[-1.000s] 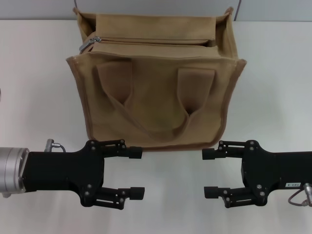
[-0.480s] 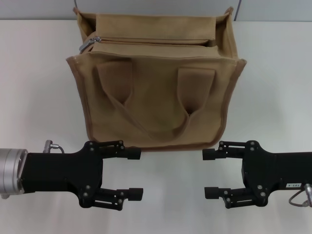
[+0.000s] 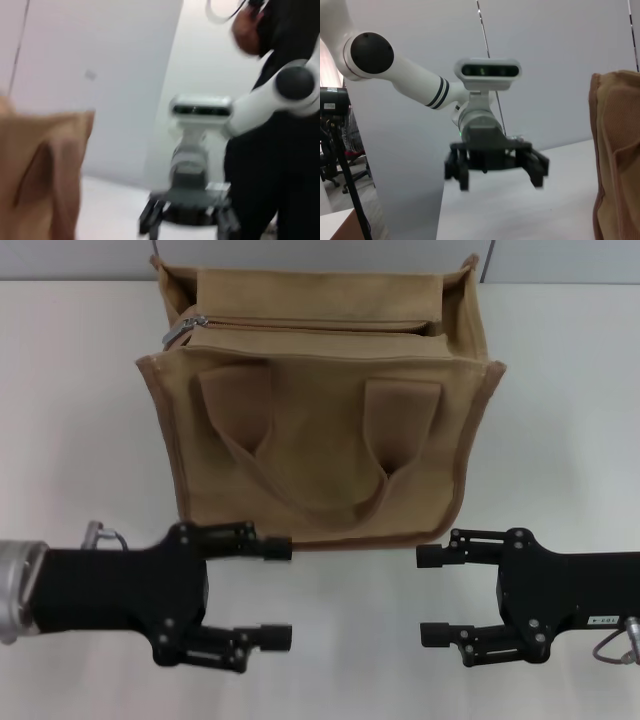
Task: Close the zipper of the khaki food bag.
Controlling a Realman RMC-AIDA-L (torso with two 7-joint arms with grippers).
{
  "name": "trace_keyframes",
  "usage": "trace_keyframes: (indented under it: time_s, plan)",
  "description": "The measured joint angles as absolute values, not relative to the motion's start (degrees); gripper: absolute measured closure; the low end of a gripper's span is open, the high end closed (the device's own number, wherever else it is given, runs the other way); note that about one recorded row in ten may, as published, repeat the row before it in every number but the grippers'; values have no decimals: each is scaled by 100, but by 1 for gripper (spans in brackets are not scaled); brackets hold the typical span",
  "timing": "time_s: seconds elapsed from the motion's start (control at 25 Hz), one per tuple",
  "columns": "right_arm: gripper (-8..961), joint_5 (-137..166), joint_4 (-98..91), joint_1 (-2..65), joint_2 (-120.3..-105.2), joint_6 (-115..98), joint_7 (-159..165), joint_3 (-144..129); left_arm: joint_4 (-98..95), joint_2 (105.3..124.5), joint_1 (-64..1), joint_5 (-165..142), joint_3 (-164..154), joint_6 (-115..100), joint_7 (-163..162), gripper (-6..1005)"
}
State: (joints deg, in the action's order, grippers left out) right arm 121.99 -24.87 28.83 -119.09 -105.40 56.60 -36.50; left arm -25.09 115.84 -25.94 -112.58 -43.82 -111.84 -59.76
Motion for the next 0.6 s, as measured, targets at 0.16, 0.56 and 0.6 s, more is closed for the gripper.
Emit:
trace_keyframes:
  time_s: [0.16, 0.56, 0.6]
  plan:
    - [191, 12199, -2487, 2883, -11909, -10541, 5660, -3644, -2514, 11619, -2637, -10658, -4195, -11471, -5957, 171]
    - [192, 12199, -2487, 2883, -11909, -10557, 5669, -3625, -2478, 11766, -2490, -8406, -3831, -11381, -5929, 171]
    - [192, 12199, -2487, 2883, -11909, -10557, 5669, -3626, -2478, 11766, -2490, -8406, -3831, -11381, -5929, 171]
